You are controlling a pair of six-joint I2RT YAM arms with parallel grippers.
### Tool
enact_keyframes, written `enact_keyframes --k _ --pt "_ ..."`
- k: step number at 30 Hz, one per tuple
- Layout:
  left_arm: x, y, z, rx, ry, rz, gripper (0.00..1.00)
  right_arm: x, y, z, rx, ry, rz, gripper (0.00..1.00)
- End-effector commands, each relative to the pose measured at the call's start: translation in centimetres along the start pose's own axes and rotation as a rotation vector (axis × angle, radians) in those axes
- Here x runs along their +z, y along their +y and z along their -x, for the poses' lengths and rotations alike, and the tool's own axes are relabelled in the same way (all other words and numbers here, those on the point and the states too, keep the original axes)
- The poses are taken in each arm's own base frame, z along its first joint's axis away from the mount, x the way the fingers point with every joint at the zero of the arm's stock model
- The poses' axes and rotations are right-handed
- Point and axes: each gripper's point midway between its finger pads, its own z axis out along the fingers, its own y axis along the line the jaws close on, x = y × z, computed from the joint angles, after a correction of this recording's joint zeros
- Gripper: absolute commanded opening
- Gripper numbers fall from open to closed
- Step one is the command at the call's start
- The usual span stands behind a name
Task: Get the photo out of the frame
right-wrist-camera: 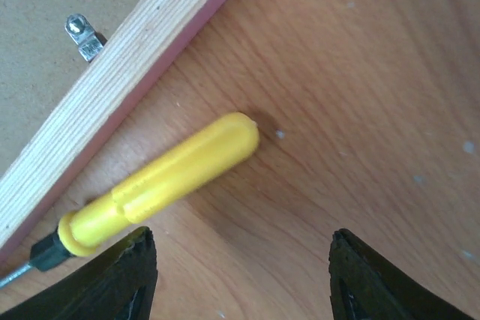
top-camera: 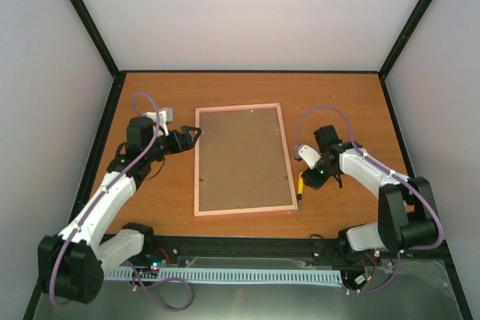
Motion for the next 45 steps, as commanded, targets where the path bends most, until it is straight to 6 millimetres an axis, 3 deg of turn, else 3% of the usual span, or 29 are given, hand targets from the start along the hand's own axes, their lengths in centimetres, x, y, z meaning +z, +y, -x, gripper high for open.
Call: enact_keyframes --k 1,6,11,15,21,29,36,40,45 --pt "0.4 -4.6 1.8 0.186 0.046 -0.111 0.9 0.9 1.2 1.3 -0.001 -0.02 0.119 0.62" --pt "1.2 -4.5 2.7 0.277 0.007 -0.029 0.88 1.7 1.8 1.8 0.037 0.013 0.199 0.64" --pt "1.9 -2.2 1.2 0.307 0.026 0.033 0.89 2.1 1.6 2.1 0.079 0.039 0.22 0.62" --pt "1.7 -1.9 0.9 0.33 0.039 0.048 0.89 1.6 2.1 2.7 0.106 0.027 0.256 0.6" --pt "1.1 -0.7 1.9 0.353 -0.009 0.136 0.9 1.8 2.2 2.5 0.094 0.042 0.22 0.61" --pt "1.5 0.3 1.6 0.357 0.012 0.175 0.91 2.6 0.9 1.8 0.089 0.084 0.134 0.61" --pt "2.1 1.9 1.1 0.355 0.039 0.242 0.91 1.4 2.9 3.0 0.083 0.017 0.252 0.62" --pt "1.5 0.8 1.5 0.356 0.02 0.204 0.89 1.7 3.1 3.6 0.094 0.015 0.273 0.62" --pt "0.7 -0.1 2.0 0.37 -0.029 0.166 0.87 2.8 1.8 2.3 0.09 0.088 0.167 0.61"
